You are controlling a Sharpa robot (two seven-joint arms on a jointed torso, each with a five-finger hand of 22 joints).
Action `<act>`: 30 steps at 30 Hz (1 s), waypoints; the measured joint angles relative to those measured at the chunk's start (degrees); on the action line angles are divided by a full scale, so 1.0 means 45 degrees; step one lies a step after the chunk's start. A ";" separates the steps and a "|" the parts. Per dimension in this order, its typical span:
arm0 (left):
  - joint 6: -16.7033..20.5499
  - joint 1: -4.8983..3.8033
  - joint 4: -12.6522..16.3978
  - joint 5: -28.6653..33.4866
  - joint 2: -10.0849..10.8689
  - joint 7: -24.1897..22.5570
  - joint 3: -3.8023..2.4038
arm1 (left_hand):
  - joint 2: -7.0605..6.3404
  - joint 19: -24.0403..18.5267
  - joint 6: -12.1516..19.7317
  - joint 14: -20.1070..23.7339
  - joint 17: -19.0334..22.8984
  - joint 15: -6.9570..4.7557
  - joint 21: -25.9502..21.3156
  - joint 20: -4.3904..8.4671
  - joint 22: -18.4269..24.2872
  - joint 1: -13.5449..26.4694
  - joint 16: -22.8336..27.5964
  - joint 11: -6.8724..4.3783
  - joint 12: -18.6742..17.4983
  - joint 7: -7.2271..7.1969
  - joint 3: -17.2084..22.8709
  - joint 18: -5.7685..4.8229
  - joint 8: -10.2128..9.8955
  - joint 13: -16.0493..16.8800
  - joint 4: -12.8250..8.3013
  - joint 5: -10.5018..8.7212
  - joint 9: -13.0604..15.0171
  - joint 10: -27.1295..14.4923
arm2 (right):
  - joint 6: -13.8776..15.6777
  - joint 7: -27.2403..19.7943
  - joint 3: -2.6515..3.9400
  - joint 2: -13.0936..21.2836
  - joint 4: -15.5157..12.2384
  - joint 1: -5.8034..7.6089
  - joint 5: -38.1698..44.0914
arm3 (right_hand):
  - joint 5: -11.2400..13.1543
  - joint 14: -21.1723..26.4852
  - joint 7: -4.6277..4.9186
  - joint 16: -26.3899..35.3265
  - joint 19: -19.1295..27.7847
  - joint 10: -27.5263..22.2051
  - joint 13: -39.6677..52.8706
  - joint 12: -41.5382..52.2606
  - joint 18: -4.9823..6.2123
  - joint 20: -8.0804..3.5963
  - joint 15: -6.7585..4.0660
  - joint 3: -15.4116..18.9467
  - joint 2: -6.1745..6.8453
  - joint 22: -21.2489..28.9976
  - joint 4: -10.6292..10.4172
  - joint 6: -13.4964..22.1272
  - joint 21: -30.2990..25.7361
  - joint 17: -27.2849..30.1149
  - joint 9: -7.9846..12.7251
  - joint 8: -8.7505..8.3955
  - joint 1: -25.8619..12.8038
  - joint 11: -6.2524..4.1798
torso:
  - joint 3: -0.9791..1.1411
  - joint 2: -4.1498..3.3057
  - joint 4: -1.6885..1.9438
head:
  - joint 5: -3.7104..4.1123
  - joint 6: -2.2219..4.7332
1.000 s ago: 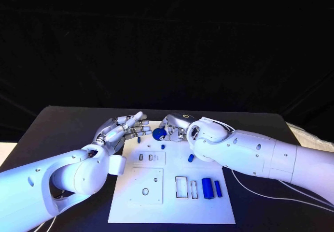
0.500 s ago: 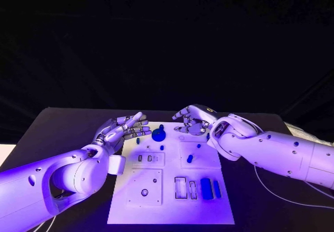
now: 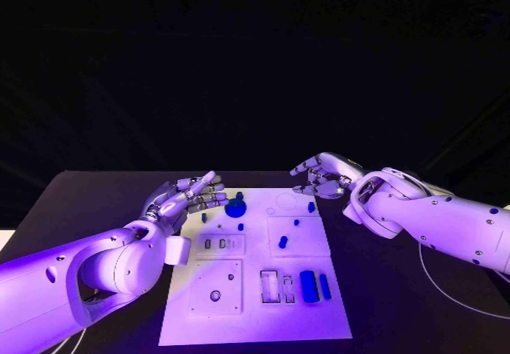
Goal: Assemble the parts on the task board
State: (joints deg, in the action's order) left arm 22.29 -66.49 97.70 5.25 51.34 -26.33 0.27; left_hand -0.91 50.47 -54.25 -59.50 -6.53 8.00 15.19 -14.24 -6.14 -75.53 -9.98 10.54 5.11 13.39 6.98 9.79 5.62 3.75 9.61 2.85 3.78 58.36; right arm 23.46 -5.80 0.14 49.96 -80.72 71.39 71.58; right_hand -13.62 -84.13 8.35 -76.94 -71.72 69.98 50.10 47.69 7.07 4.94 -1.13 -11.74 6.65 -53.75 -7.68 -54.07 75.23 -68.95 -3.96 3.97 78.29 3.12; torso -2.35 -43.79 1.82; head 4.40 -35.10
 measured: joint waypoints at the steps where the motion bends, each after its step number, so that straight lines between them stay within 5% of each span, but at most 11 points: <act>1: -0.0004 0.0005 -0.0012 0.0000 -0.0004 -0.0001 0.0001 | 0.0000 0.0000 0.0000 0.0000 0.0000 0.0000 0.0000 0.0000 0.0000 0.0000 0.0000 0.0000 0.0000 0.0000 0.0000 -0.0001 0.0000 0.0000 0.0000 0.0000 0.0000 0.0000 | -0.0050 0.0018 -0.0001 0.0058 0.0048 -0.0024 0.0000 | 0.0000 0.0000 0.0000 0.0000 0.0000 0.0000 -0.0016 -0.0052 0.0000 0.0000 0.0000 0.0023 0.0000 0.0007 0.0023 0.0000 0.0000 0.0001 0.0000 0.0000 0.0000 0.0000 | 0.0017 0.0007 -0.0010 | 0.0009 -0.0010; 12: -0.0039 0.0041 -0.0122 0.0001 -0.0006 -0.0007 0.0002 | 0.0000 0.0000 0.0000 0.0000 -0.0012 0.0000 0.0000 0.0000 -0.0001 0.0000 0.0052 0.0000 -0.0053 0.0000 0.0035 -0.0001 0.0000 0.0000 -0.0034 0.0000 0.0000 0.0000 | -0.0581 0.0287 -0.0039 0.0316 0.0663 -0.0430 0.0045 | 0.0103 0.0000 -0.0001 0.0051 0.0095 -0.0091 -0.0108 -0.0169 0.0000 -0.0003 0.0000 0.0129 0.0134 0.0051 0.0127 0.0001 0.0001 0.0068 0.0014 0.0000 -0.0003 0.0005 | 0.0118 0.0049 -0.0063 | 0.0038 -0.0166; 30: -0.0059 0.0070 -0.0189 0.0002 0.0016 -0.0009 0.0005 | 0.0000 0.0000 0.0000 0.0000 -0.0009 0.0000 0.0001 0.0000 -0.0002 0.0000 0.0052 0.0000 -0.0053 0.0000 0.0035 -0.0001 0.0000 0.0000 -0.0034 0.0000 0.0000 0.0000 | -0.0974 0.0383 -0.0046 0.0061 0.1354 -0.0956 0.0097 | 0.0102 0.0000 -0.0001 0.0099 0.0094 -0.0124 -0.0186 -0.0272 0.0000 -0.0002 0.0000 0.0166 0.0134 0.0108 0.0163 0.0001 -0.0049 0.0118 0.0026 -0.0001 -0.0003 0.0038 | 0.0109 0.0059 -0.0070 | -0.0109 -0.0295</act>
State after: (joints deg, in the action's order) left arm 22.03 -66.18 96.85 5.25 51.42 -26.37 0.29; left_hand -0.91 50.47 -54.25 -59.50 -6.57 8.00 15.20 -14.24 -6.15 -75.53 -9.74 10.54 4.87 13.39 7.14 9.79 5.62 3.75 9.46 2.85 3.78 58.36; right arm 19.08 -4.07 -0.07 50.23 -74.63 67.09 72.02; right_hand -13.16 -84.13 8.35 -76.49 -71.30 69.42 49.26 46.47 7.07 4.93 -1.13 -10.99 7.26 -53.26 -6.94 -54.07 75.01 -68.42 -3.85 3.97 78.28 3.29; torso -1.86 -43.52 1.51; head 3.91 -36.43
